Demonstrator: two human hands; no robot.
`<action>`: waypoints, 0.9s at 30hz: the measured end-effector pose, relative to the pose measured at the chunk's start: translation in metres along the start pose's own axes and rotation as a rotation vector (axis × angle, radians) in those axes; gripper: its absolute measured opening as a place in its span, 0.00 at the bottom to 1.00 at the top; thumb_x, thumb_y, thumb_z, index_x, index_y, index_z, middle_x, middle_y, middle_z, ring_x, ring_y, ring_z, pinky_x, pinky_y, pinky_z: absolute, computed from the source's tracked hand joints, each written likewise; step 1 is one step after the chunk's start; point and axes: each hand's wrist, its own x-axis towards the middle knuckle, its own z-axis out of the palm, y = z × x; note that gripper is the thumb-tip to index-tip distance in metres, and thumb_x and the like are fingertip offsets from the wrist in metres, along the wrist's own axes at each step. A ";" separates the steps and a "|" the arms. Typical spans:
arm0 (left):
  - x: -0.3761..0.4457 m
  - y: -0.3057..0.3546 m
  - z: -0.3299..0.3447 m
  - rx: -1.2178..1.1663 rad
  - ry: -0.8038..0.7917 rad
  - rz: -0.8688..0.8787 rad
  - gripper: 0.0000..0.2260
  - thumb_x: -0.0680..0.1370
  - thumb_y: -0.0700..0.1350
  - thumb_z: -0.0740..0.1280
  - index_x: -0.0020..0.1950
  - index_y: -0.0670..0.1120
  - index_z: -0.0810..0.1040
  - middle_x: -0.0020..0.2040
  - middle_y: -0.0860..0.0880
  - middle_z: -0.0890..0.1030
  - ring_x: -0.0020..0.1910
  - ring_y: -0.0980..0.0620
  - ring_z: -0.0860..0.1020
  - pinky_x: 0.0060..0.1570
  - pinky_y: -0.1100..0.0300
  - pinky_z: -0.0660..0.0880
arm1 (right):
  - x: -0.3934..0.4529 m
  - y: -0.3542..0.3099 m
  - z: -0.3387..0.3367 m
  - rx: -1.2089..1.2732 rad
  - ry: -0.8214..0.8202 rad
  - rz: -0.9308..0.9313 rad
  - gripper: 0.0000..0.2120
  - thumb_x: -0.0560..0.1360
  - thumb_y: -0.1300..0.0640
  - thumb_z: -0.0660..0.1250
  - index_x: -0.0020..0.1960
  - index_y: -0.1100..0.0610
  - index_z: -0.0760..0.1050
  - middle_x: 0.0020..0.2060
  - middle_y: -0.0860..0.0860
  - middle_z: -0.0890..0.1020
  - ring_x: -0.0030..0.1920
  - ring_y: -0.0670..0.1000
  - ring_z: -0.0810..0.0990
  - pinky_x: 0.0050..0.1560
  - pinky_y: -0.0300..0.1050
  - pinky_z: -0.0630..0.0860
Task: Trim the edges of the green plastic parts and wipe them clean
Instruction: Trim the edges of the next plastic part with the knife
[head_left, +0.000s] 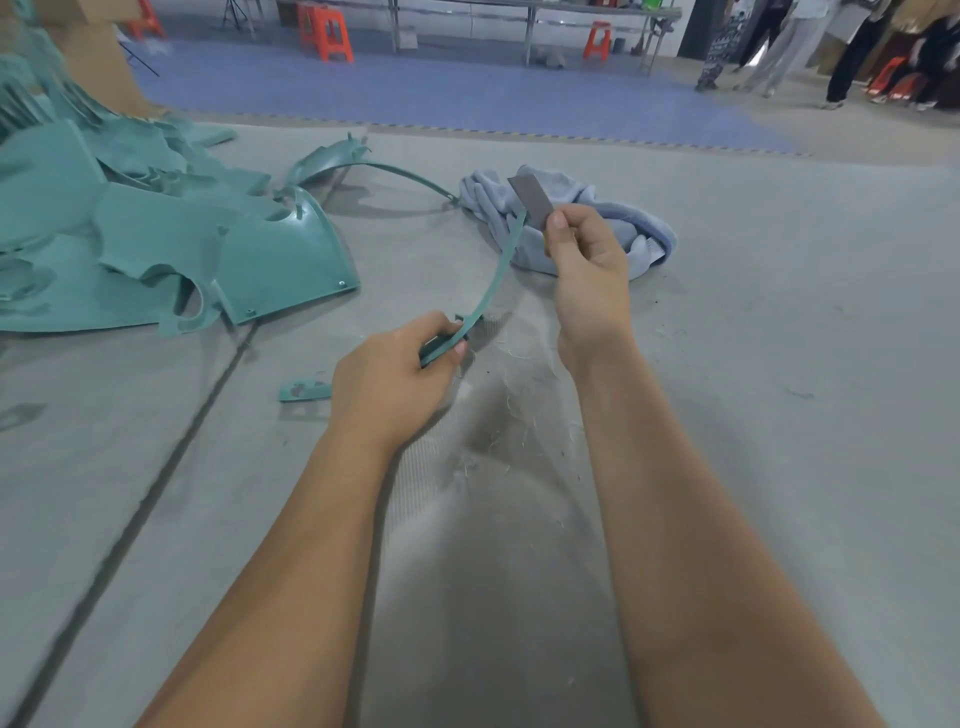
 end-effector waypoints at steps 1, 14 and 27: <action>0.000 0.000 0.000 0.002 -0.001 -0.002 0.05 0.76 0.59 0.60 0.49 0.63 0.72 0.36 0.67 0.75 0.31 0.59 0.72 0.29 0.61 0.62 | 0.001 0.001 0.000 -0.006 -0.001 0.000 0.10 0.82 0.59 0.61 0.44 0.52 0.76 0.30 0.37 0.73 0.35 0.38 0.70 0.41 0.27 0.68; 0.000 -0.001 0.000 -0.015 -0.010 -0.004 0.03 0.77 0.58 0.62 0.48 0.62 0.73 0.28 0.58 0.74 0.30 0.59 0.72 0.29 0.60 0.61 | 0.000 0.006 -0.004 -0.018 -0.046 0.002 0.10 0.82 0.61 0.59 0.44 0.54 0.75 0.28 0.37 0.71 0.32 0.37 0.67 0.39 0.27 0.66; 0.003 -0.002 0.000 -0.045 0.014 -0.044 0.05 0.77 0.60 0.61 0.48 0.62 0.73 0.32 0.58 0.76 0.34 0.58 0.73 0.31 0.60 0.64 | -0.022 0.028 -0.010 -0.184 -0.242 0.020 0.12 0.81 0.63 0.61 0.40 0.53 0.74 0.27 0.37 0.71 0.32 0.38 0.68 0.37 0.29 0.65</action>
